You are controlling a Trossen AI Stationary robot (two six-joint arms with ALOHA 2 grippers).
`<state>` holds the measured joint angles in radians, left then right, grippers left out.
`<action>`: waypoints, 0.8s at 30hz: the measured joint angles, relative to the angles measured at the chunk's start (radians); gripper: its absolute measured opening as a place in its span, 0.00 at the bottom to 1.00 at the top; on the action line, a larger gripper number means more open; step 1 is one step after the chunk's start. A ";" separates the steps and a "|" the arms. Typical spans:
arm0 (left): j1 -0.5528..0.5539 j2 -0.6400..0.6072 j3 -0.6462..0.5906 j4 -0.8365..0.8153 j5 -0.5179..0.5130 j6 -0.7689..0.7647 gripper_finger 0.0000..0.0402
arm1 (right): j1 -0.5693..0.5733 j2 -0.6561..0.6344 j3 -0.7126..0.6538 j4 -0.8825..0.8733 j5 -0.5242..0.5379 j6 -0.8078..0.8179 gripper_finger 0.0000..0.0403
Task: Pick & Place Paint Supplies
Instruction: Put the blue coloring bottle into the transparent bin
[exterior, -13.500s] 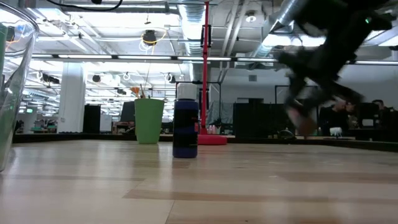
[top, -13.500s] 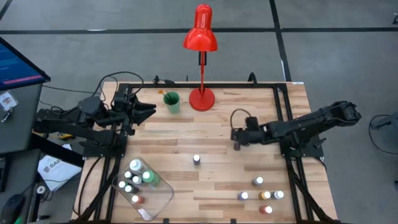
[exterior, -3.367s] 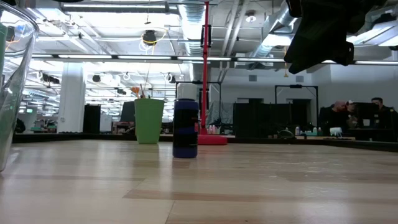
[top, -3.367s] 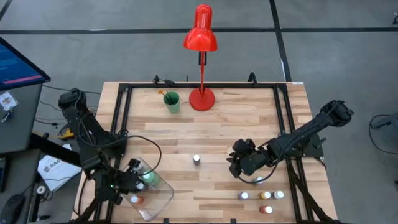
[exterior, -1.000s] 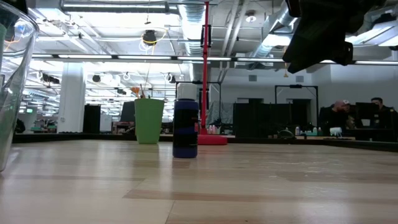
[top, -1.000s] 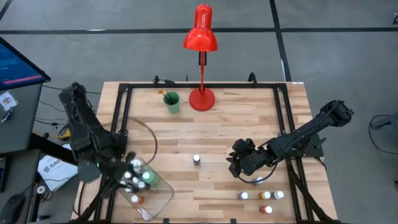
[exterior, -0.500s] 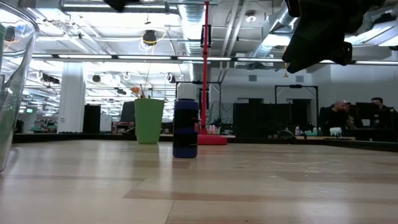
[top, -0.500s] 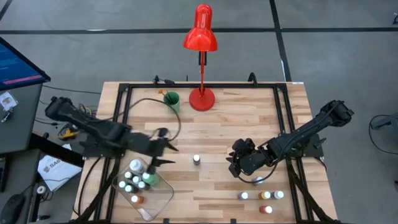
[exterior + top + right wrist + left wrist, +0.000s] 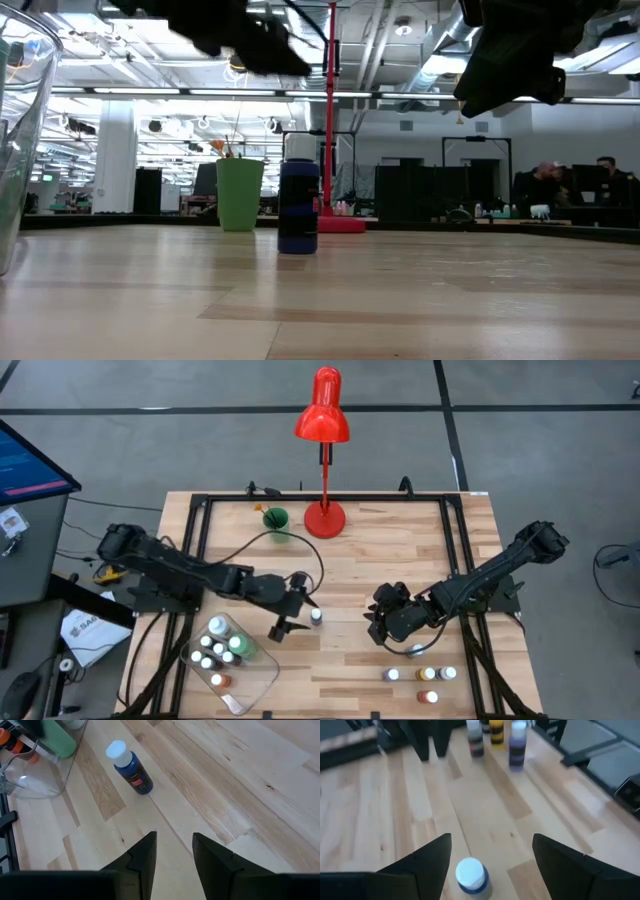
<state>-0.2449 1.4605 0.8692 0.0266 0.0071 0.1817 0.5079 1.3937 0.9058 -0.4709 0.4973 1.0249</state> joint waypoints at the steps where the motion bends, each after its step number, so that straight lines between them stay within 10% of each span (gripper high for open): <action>1: 0.002 0.023 0.000 0.013 0.002 0.005 0.66 | 0.000 0.000 0.000 0.000 0.000 -0.004 0.30; 24: 0.050 0.147 0.002 0.141 0.024 -0.004 0.64 | 0.001 0.000 0.000 0.002 0.000 -0.021 0.30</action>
<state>-0.1951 1.6074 0.8709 0.1678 0.0312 0.1779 0.5091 1.3933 0.9054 -0.4684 0.4976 1.0042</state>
